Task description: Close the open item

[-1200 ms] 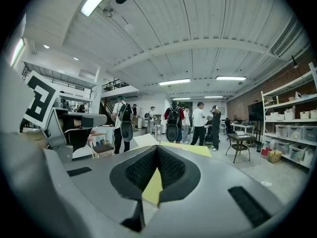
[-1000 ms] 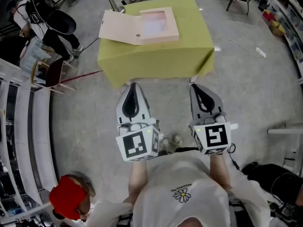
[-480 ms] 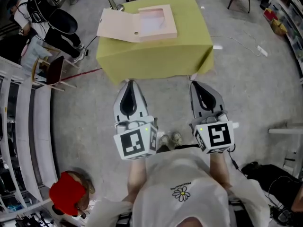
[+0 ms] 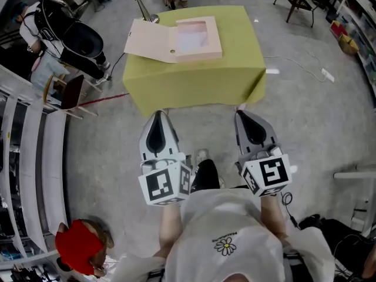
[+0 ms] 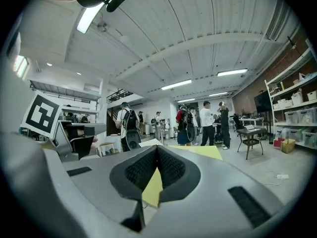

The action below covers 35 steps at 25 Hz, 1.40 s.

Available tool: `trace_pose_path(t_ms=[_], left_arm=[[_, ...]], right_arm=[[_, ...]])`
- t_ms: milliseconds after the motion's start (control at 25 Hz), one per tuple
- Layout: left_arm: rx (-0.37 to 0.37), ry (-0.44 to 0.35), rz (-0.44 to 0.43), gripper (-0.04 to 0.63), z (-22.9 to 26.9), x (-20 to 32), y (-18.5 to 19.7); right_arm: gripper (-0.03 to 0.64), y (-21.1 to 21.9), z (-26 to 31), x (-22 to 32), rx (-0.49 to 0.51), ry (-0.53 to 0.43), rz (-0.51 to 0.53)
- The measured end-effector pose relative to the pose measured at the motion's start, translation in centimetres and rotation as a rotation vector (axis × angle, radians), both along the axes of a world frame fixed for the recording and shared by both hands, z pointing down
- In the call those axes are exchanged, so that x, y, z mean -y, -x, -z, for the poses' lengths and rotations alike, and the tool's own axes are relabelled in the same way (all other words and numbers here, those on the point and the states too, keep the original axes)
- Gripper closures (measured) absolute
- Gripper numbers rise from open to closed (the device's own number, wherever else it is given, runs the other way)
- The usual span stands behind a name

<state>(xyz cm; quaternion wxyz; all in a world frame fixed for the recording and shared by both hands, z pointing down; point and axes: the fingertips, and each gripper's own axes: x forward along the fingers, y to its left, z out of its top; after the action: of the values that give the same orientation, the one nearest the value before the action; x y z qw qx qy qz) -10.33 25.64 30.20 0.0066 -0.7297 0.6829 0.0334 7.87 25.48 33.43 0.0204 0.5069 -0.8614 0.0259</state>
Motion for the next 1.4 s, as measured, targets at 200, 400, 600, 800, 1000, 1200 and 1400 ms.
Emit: trace_pose_path(t_ms=[200, 400, 600, 800, 1000, 1200, 1400], left_arm=[[-0.012, -0.028, -0.006, 0.581, 0.5, 3.3, 0.3], [0.05, -0.023, -0.029, 0.581, 0.0, 8.4, 0.0], [0.001, -0.029, -0.13, 0.581, 0.5, 15.4, -0.7], [-0.017, -0.009, -0.158, 0.581, 0.7, 22.7, 1.3], [-0.031, -0.011, -0.167, 0.581, 1.7, 30.5, 4.1], [-0.039, -0.006, -0.17, 0.581, 1.5, 37.5, 7.3], [-0.022, -0.021, -0.184, 0.581, 1.6, 42.9, 9.2]], right_arm=[[0.604, -0.2, 0.4, 2.8, 0.008, -0.016, -0.005], [0.604, -0.2, 0.7, 6.4, -0.009, -0.029, -0.027], [0.604, 0.6, 1.1, 11.9, 0.004, -0.031, -0.056], [0.604, 3.5, 1.5, 18.6, -0.012, -0.03, -0.047], [0.604, 6.6, 2.6, 26.7, -0.022, -0.029, -0.051], [0.604, 10.5, 2.1, 33.1, -0.045, -0.025, -0.039], [0.604, 11.8, 1.8, 38.7, -0.045, -0.022, -0.092]])
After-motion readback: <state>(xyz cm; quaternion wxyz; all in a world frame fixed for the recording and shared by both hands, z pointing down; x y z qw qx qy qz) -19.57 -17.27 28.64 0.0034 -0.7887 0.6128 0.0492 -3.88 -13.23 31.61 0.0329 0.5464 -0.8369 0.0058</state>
